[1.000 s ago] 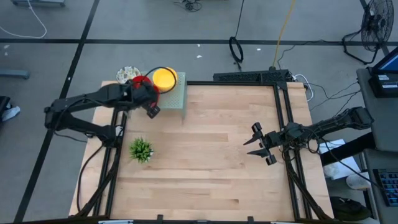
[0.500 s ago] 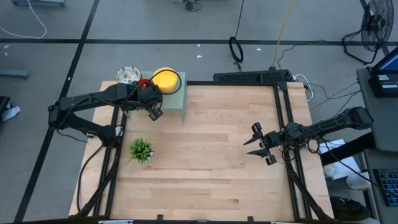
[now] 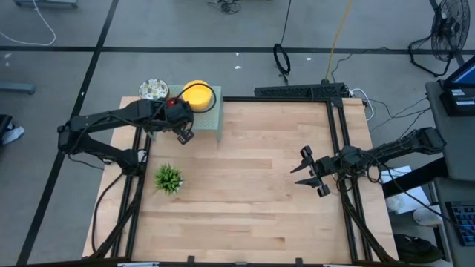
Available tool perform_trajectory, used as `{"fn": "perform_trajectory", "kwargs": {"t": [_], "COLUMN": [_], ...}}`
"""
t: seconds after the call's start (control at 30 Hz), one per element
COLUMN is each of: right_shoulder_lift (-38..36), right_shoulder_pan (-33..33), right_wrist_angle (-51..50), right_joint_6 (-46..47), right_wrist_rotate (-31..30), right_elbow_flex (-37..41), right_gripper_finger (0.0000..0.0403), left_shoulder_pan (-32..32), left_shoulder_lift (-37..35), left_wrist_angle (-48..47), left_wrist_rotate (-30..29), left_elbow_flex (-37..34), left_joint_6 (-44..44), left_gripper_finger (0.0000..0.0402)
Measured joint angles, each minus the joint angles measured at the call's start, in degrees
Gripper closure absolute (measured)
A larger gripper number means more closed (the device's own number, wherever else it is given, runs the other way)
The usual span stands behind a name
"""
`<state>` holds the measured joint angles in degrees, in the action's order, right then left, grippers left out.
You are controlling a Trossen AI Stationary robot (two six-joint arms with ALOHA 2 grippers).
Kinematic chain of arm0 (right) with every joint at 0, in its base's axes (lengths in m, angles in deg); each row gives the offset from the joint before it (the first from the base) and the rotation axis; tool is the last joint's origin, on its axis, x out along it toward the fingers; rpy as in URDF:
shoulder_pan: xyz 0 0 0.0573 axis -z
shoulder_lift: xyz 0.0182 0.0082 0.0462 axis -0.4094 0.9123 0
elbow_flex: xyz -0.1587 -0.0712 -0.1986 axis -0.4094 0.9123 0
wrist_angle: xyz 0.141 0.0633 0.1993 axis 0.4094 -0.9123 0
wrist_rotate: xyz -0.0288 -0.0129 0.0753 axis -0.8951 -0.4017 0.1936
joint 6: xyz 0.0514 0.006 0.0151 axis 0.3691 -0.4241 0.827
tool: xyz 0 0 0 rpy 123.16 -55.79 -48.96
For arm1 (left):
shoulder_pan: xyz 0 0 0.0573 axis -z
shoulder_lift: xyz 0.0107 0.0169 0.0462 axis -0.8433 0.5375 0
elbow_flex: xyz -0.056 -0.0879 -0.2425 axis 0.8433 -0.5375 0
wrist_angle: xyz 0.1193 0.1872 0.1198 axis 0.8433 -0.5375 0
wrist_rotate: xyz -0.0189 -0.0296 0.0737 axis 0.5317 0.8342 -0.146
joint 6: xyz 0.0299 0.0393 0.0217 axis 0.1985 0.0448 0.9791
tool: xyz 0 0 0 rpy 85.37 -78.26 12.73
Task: Pick & Place Mini bowls
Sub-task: Stack the red bowl on the red bowl on the shelf
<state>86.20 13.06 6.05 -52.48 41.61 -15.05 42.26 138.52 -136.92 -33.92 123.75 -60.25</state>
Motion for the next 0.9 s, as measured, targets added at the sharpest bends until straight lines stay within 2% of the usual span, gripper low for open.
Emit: {"fn": "perform_trajectory", "kwargs": {"t": [0.43,0.7,0.9], "right_shoulder_lift": [0.0,0.0,0.0], "right_shoulder_pan": [0.0,0.0,0.0], "right_wrist_angle": [0.0,0.0,0.0], "right_joint_6": [0.0,0.0,0.0], "right_wrist_rotate": [0.0,0.0,0.0], "right_elbow_flex": [0.0,0.0,0.0], "right_gripper_finger": [0.0232,0.0232,0.0232], "left_shoulder_pan": [-3.7,-4.4,-4.3], "left_shoulder_lift": [0.0,2.7,3.9], "left_wrist_angle": [-0.9,-0.5,-0.4], "left_wrist_rotate": [1.5,1.7,1.7], "left_elbow_flex": [0.0,0.0,0.0], "left_joint_6": [-1.2,-1.7,-0.9], "left_gripper_finger": [0.0366,0.0364,0.0316]}}
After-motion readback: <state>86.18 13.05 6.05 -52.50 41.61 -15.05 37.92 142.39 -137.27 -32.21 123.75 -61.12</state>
